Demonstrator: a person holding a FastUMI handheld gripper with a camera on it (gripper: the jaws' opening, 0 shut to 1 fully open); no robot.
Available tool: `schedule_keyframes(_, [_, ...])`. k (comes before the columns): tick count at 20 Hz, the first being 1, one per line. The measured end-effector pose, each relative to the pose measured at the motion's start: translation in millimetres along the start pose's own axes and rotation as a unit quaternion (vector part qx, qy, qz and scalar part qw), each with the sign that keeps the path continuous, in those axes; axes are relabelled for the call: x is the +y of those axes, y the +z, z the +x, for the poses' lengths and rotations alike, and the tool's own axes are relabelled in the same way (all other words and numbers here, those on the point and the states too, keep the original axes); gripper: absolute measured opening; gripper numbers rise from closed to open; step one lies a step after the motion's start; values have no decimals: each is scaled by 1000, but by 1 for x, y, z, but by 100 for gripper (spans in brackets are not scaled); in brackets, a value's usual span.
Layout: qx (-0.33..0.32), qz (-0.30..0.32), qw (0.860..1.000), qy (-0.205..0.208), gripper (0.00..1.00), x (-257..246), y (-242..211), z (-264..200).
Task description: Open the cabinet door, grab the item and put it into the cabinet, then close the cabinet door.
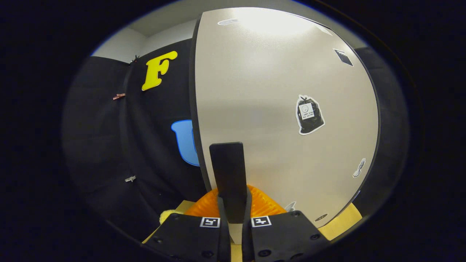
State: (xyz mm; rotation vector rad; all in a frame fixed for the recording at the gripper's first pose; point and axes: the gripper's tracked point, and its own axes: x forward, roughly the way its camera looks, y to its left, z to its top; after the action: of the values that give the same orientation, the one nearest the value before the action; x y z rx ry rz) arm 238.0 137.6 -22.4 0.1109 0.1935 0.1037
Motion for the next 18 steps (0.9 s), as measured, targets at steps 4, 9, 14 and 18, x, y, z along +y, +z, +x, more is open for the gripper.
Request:
schedule_keyframes(4, [5, -7, 1000, 27, 16, 1, 1, -17])
schedule_keyframes(9, [5, -16, 999, 42, 16, 0, 3, -46])
schedule_keyframes(14, [2, -25, 999, 37, 16, -12, 3, -58])
schedule_keyframes(18, [1, -25, 999, 24, 16, -22, 4, -70])
